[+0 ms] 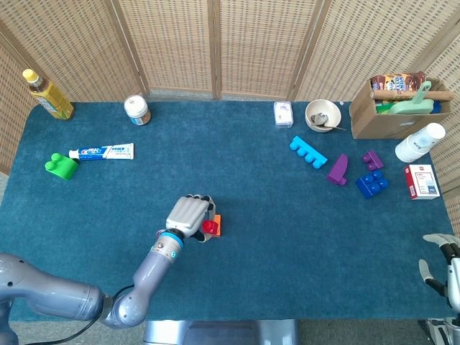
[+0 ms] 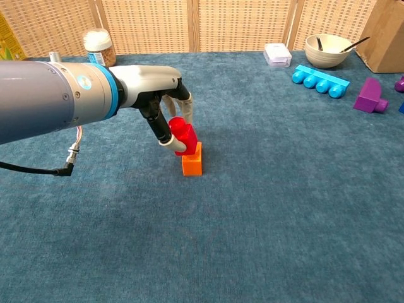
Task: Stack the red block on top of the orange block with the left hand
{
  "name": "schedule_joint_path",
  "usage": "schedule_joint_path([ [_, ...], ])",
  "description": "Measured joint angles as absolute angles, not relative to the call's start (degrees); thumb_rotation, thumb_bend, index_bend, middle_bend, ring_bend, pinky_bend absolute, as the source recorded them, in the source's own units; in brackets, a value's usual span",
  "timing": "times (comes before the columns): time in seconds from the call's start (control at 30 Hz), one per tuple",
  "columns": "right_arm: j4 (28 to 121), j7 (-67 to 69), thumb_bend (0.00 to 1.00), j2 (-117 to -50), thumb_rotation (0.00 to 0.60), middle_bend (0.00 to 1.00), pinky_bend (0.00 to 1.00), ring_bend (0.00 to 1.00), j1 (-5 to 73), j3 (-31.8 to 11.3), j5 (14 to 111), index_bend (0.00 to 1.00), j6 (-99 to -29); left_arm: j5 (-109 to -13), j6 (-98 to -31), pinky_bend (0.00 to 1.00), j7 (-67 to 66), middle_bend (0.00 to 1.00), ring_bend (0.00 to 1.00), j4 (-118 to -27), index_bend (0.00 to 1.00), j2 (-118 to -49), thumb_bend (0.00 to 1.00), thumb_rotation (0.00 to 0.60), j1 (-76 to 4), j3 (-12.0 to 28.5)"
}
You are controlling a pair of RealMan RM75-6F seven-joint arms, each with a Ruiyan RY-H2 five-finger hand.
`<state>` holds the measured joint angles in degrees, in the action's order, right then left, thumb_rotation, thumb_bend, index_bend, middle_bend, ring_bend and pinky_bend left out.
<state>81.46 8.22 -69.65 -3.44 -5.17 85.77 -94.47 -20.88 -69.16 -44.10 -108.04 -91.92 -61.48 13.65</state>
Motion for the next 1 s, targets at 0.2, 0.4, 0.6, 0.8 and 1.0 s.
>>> schedule_joint_path([
  [0.2, 81.0, 8.7, 0.32, -69.8, 0.6, 0.36, 0.37, 0.28, -3.5, -5.2, 85.8, 0.33, -94.4, -19.9, -69.4, 0.29, -44.7, 0.28, 0.26, -107.7, 0.51, -92.5, 0.31, 0.6, -61.9, 13.8],
  [0.4, 80.6, 9.2, 0.32, -70.0, 0.598, 0.36, 0.37, 0.28, -3.7, -5.2, 85.7, 0.33, -94.5, -19.5, -69.9, 0.29, -45.3, 0.28, 0.26, -107.6, 0.51, -92.8, 0.31, 0.6, -62.3, 14.0],
  [0.6, 80.1, 9.7, 0.32, -70.1, 0.6, 0.36, 0.37, 0.28, -3.9, -5.2, 85.6, 0.33, -94.5, -18.8, -70.1, 0.29, -45.9, 0.28, 0.25, -107.3, 0.51, -93.3, 0.31, 0.6, -62.7, 14.0],
  [0.8, 79.9, 10.0, 0.32, -70.1, 0.6, 0.36, 0.37, 0.28, -4.0, -5.3, 85.6, 0.33, -94.6, -18.4, -70.3, 0.3, -46.7, 0.28, 0.26, -106.9, 0.51, -93.7, 0.31, 0.6, -63.2, 14.1],
  [1.0, 79.8, 10.2, 0.32, -70.2, 0.6, 0.36, 0.37, 0.28, -4.1, -5.2, 85.7, 0.33, -94.6, -17.9, -70.8, 0.3, -47.8, 0.28, 0.26, -106.6, 0.51, -94.1, 0.31, 0.6, -63.6, 13.9],
])
